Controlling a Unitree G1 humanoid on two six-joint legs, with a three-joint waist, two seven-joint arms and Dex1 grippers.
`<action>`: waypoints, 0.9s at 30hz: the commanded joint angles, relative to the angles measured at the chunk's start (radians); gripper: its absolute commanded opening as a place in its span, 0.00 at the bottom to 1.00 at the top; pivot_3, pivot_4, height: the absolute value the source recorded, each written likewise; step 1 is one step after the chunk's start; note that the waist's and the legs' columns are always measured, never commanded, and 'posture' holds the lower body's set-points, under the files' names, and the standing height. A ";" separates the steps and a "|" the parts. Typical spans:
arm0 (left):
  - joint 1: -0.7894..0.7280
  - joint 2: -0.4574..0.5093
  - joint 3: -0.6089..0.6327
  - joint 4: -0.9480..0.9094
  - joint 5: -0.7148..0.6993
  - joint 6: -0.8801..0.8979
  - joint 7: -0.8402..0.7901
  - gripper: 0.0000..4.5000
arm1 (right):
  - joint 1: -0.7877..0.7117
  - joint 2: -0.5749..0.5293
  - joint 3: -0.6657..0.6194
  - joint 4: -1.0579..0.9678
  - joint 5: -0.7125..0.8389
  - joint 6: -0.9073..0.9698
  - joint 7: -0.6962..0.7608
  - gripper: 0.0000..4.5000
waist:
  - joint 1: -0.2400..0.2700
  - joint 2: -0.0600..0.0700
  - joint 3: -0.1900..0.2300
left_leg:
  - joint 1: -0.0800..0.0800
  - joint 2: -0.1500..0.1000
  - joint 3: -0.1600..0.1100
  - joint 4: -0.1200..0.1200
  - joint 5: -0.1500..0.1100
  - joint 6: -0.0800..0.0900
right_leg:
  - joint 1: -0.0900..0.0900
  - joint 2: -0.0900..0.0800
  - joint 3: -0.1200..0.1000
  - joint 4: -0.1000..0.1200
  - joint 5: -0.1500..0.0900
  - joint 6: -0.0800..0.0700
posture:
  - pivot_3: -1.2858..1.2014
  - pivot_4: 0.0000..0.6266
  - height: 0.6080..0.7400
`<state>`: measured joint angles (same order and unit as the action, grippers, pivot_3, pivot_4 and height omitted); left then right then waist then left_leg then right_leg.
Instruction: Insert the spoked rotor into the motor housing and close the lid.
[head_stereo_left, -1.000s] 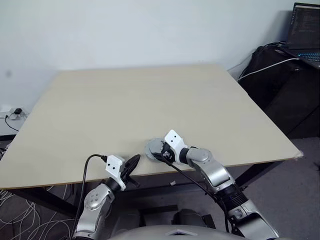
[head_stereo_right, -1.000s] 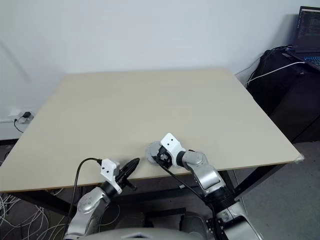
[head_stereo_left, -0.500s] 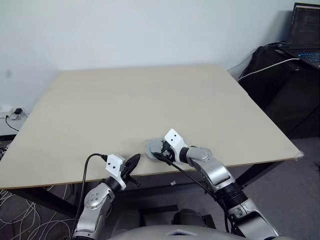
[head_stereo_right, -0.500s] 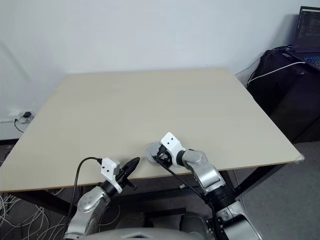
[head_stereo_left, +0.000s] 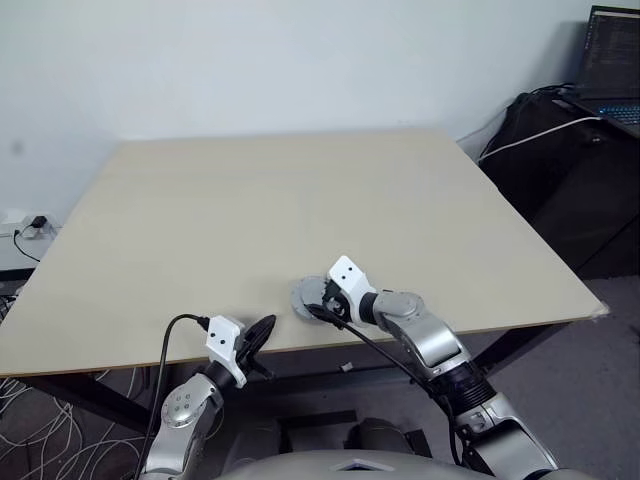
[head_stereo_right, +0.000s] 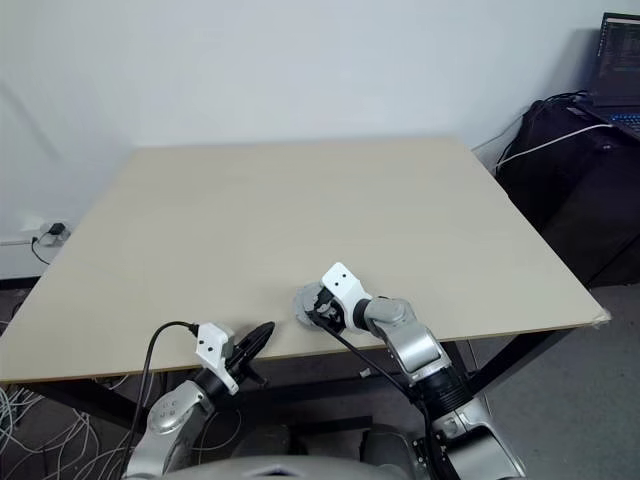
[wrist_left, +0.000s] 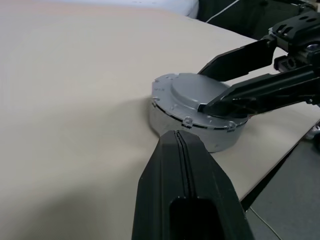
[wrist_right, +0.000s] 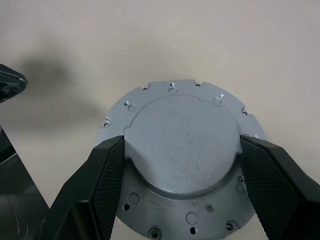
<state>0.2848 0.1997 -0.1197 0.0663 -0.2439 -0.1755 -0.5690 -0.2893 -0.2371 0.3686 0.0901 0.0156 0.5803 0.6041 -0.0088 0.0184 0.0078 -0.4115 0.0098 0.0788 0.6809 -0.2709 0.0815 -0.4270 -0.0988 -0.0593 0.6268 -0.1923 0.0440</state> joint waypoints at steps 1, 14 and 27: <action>-0.017 -0.003 -0.002 -0.063 0.001 0.005 0.004 0.00 | 0.025 -0.040 0.024 0.054 -0.045 0.066 -0.018 0.71 | 0.000 0.000 0.000 | 0.000 0.000 0.000 0.000 0.000 0.000 | 0.000 -0.001 -0.003 0.000 0.000 0.000 | 0.52 0.00 1.00; -0.047 -0.022 -0.014 -0.074 0.016 0.038 0.032 0.00 | 0.011 -0.037 0.024 0.071 -0.065 0.092 -0.063 0.71 | 0.001 0.000 0.000 | 0.000 0.000 -0.001 -0.001 0.000 0.000 | 0.000 -0.002 -0.009 -0.001 0.000 0.000 | 0.52 0.00 1.00; -0.059 -0.002 0.038 -0.047 0.023 0.003 0.058 0.00 | 0.012 -0.042 0.029 0.066 -0.055 0.100 -0.058 0.71 | 0.005 0.000 0.000 | 0.000 0.001 -0.001 -0.001 0.000 0.000 | 0.001 -0.009 -0.020 0.000 0.000 0.000 | 0.52 0.00 1.00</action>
<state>0.2455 0.1844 -0.1210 0.0375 -0.2333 -0.1400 -0.5227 -0.3011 -0.2450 0.3872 0.0790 0.0107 0.6141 0.5834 -0.0042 0.0186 0.0080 -0.4110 0.0105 0.0778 0.6803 -0.2711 0.0811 -0.4260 -0.1083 -0.0806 0.6264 -0.1920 0.0446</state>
